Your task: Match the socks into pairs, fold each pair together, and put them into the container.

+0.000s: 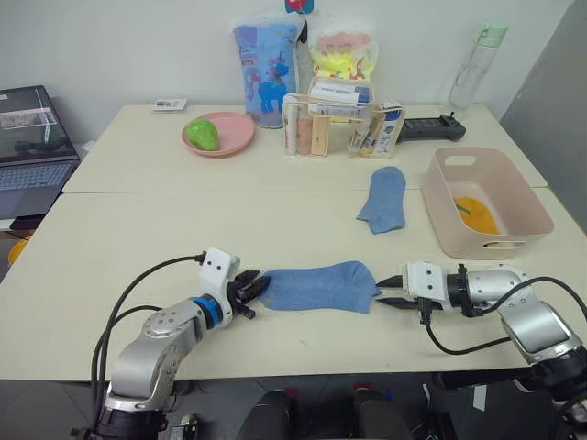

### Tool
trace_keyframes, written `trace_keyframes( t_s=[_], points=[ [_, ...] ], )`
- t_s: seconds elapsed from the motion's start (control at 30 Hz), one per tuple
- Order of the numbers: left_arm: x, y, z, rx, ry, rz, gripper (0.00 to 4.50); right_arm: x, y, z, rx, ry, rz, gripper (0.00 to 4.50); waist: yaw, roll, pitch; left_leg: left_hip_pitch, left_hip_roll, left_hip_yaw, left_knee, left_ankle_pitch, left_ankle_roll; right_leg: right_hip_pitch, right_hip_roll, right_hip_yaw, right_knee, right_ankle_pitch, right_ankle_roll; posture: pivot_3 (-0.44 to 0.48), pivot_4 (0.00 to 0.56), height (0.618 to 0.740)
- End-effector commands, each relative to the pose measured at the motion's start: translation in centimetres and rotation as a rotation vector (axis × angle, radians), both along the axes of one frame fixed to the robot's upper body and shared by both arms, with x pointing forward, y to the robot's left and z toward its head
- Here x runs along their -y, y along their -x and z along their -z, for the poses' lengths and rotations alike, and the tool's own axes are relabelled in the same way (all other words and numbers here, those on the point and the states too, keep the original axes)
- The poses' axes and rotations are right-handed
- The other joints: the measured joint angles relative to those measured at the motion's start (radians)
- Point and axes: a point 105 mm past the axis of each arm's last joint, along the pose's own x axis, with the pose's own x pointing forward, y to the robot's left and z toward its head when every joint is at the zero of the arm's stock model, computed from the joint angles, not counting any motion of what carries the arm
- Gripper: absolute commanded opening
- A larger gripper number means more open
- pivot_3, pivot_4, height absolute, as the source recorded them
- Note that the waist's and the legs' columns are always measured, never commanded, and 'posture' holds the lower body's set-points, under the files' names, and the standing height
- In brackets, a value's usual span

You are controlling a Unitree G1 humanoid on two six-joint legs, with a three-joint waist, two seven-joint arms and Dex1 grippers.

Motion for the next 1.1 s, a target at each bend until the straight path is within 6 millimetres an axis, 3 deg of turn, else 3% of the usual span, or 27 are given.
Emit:
trace_keyframes(
  t_s=[0.03,0.07,0.1,0.23,0.37,0.67,0.9,0.97,1.1],
  points=[
    [-0.7,-0.1,-3.3,0.131,0.001,0.097,2.91,-0.3,1.0,-1.5,0.101,0.03,-0.09,2.12,-0.001,0.0,0.0,0.0,0.0,0.0,0.0,0.0,0.0,0.0,0.0,0.0,0.0,0.0,0.0,0.0,0.15,0.74],
    [-0.8,0.0,-3.6,0.149,-0.01,0.124,3.2,-0.4,1.2,-1.6,0.105,0.026,-0.105,2.12,-0.001,0.0,0.0,0.0,0.0,0.0,0.0,0.0,0.0,0.0,0.0,0.0,0.0,0.0,0.0,0.0,0.15,0.74],
    [-0.9,0.1,-3.8,0.161,-0.019,0.14,3.2,-0.5,1.4,-1.6,0.108,0.021,-0.113,2.12,-0.001,0.0,0.0,0.0,0.0,0.0,0.0,0.0,0.0,0.0,0.0,0.0,0.0,0.0,0.0,0.0,0.15,0.74],
    [-0.9,2.9,-3.6,0.254,-0.311,0.497,3.2,-2.8,1.9,-1.9,0.13,-0.048,-0.177,2.12,-0.005,0.0,0.0,0.0,0.001,0.0,-0.001,0.0,0.0,0.0,0.0,0.0,0.0,0.0,0.0,0.0,0.15,0.74],
    [-0.4,4.4,-2.7,0.279,-0.415,0.681,3.2,-3.4,1.5,-1.2,0.116,-0.045,-0.179,2.12,-0.004,0.003,0.001,0.001,0.0,0.001,-0.002,0.0,0.0,0.0,0.0,0.001,-0.001,0.0,-0.001,0.0,0.15,0.74],
    [0.8,4.7,1.6,0.191,-0.451,0.761,3.2,-3.7,1.6,0.3,-0.051,-0.077,-0.107,2.12,-0.001,0.002,0.001,0.001,0.0,0.001,-0.002,0.0,0.001,0.0,0.0,0.001,-0.001,0.0,0.0,0.0,0.15,0.74],
    [0.9,2.8,2.3,0.197,-0.485,0.735,3.2,-3.0,1.0,1.1,-0.078,-0.028,-0.071,2.12,0.011,0.004,-0.001,0.003,0.0,0.001,-0.001,-0.001,0.002,0.003,0.0,0.001,-0.001,0.0,0.0,0.0,0.15,0.74],
    [0.9,2.6,2.3,0.188,-0.479,0.736,3.26,-2.9,0.9,1.1,-0.083,-0.023,-0.07,1.73,0.011,0.004,-0.001,0.003,0.0,0.001,-0.001,-0.002,0.003,0.003,0.0,0.001,-0.001,0.0,0.0,0.0,0.15,0.74],
    [1.0,2.7,2.5,0.167,-0.476,0.754,2.34,-3.1,0.6,1.0,-0.088,-0.056,-0.055,0.44,0.011,0.004,-0.001,0.004,0.0,0.001,-0.001,-0.001,0.003,0.003,0.0,0.001,-0.001,0.0,0.0,0.0,0.15,0.74]
  ],
)
